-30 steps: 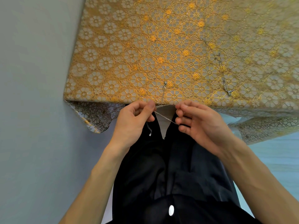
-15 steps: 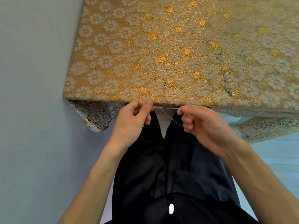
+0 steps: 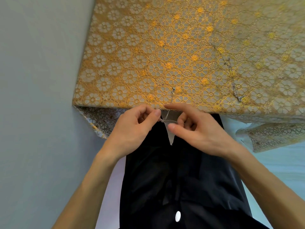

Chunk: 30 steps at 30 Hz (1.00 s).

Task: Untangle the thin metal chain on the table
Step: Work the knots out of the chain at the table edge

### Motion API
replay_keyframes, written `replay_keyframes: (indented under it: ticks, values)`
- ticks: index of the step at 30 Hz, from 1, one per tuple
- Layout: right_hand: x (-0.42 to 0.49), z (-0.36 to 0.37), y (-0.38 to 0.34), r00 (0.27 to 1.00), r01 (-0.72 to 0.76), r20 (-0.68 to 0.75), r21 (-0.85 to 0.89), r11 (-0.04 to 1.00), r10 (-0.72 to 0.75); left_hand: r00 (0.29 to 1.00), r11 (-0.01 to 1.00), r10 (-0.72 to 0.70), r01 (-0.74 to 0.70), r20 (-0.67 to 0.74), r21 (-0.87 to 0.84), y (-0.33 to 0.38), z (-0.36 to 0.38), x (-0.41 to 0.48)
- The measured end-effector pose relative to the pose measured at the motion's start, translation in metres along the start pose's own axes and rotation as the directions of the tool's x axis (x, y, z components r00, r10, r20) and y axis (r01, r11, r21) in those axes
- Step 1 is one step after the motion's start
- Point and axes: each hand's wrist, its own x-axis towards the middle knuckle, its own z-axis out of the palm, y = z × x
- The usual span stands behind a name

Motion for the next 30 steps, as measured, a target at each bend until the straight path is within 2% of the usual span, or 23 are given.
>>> replay_keyframes:
  ticks: [3,6,9,12,17,20,25,30]
  values:
    - [0.009,0.007,-0.011,0.99,0.131,0.067,-0.088,0.987,-0.126,0.997,0.998,0.045,-0.047,0.06,0.039,0.016,-0.016,0.003]
    - [0.017,0.005,-0.015,0.984,0.18,0.032,-0.099,0.979,-0.178,0.997,0.996,0.065,-0.068,0.044,0.056,0.029,-0.031,0.009]
    - [0.021,-0.006,-0.02,0.983,0.175,-0.027,-0.125,0.977,-0.18,0.996,0.993,0.086,-0.085,0.001,0.078,0.033,-0.044,0.017]
    - [0.023,-0.024,-0.025,0.984,0.158,-0.061,-0.099,0.982,-0.165,0.997,0.994,0.07,-0.072,0.026,0.087,0.035,-0.048,0.024]
    - [0.025,-0.043,-0.029,0.968,0.127,-0.173,-0.28,0.952,-0.18,0.995,0.997,0.077,-0.077,0.059,0.007,0.04,-0.038,0.034]
    - [0.025,-0.052,-0.031,0.968,0.109,-0.181,-0.319,0.941,-0.174,0.996,0.997,0.065,-0.062,0.058,-0.047,0.042,-0.035,0.041]
    - [0.026,-0.062,-0.04,0.999,0.04,-0.006,-0.013,0.999,-0.04,0.991,0.979,0.062,-0.037,0.116,-0.202,0.048,-0.029,0.044]
    - [0.027,-0.066,-0.038,0.999,-0.019,-0.038,0.117,0.993,0.024,0.993,0.95,0.044,-0.006,0.114,-0.311,0.04,-0.033,0.046]
